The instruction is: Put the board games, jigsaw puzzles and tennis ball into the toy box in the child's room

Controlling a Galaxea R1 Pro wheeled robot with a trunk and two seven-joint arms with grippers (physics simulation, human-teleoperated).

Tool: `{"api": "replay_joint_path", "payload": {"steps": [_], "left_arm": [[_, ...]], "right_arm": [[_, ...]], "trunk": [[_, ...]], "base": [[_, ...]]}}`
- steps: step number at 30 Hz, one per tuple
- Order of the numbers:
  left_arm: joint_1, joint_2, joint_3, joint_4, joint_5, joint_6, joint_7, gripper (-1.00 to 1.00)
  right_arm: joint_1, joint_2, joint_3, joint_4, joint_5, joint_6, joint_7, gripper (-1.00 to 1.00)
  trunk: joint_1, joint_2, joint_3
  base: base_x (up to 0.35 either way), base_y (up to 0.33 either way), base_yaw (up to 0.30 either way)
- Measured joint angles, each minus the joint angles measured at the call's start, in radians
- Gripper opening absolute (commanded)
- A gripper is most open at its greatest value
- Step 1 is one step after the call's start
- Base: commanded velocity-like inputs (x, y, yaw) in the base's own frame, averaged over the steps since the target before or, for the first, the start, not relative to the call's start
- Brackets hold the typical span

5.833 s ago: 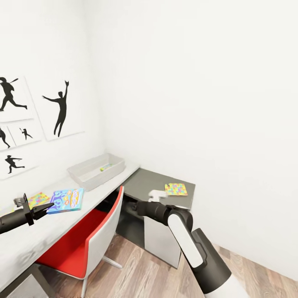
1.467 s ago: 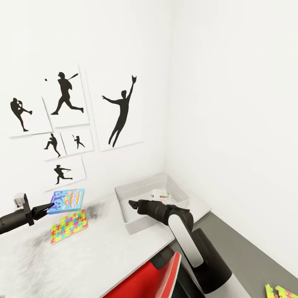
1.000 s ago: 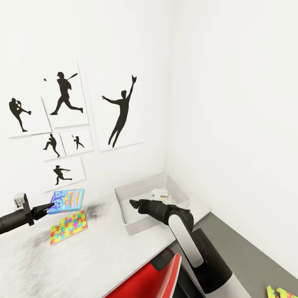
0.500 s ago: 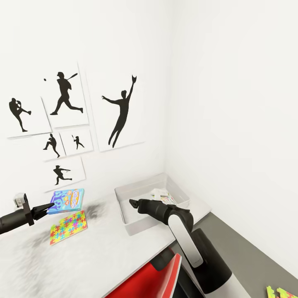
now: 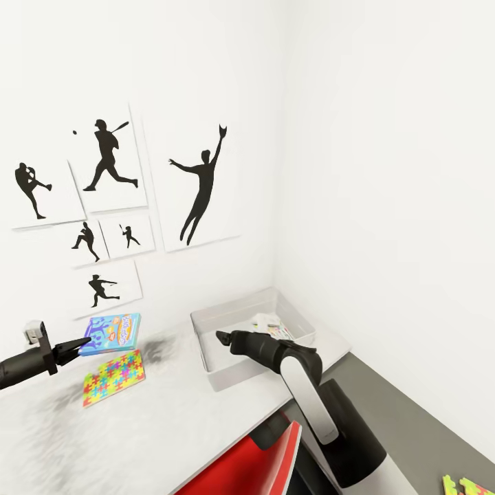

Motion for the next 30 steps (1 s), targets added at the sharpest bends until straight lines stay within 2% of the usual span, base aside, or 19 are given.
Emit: {"api": "replay_joint_path", "payload": {"steps": [11,16,19,22,24,27,30], "left_arm": [[0.0,-0.004,0.003,0.0,0.003,0.0,-0.006,-1.0],[-0.001,-0.005,0.0,-0.005,0.006,0.004,-0.049,-1.0],[-0.003,-0.007,0.0,-0.054,0.009,0.016,-0.071,-1.0],[-0.003,-0.028,-0.001,-0.142,0.005,0.052,-0.08,-1.0],[-0.004,-0.053,-0.002,-0.213,0.007,0.08,-0.082,-1.0],[-0.005,-0.071,-0.003,-0.288,0.007,0.095,-0.083,-1.0],[-0.007,-0.099,-0.006,-0.325,0.004,0.1,-0.084,-1.0]], "right_arm": [[0.0,-0.004,-0.003,-0.002,-0.004,0.002,0.005,1.0],[0.0,-0.004,-0.001,-0.006,-0.005,0.002,0.005,1.0],[0.0,-0.004,-0.002,-0.01,-0.005,0.003,0.005,1.0],[0.0,-0.005,-0.002,-0.012,-0.005,0.003,0.005,1.0],[0.0,-0.005,-0.002,-0.014,-0.005,0.003,0.005,1.0],[0.001,-0.006,-0.004,-0.026,-0.005,0.004,0.005,1.0],[0.008,-0.007,-0.004,-0.054,-0.005,0.006,0.005,1.0]], "trunk": [[0.0,0.0,0.0],[0.0,0.0,0.0],[0.0,0.0,0.0],[0.0,0.0,0.0],[0.0,0.0,0.0],[0.0,0.0,0.0],[0.0,0.0,0.0]], "base": [[0.0,0.0,0.0],[0.0,0.0,0.0],[0.0,0.0,0.0],[0.0,0.0,0.0],[0.0,0.0,0.0],[0.0,0.0,0.0],[0.0,0.0,0.0]]}}
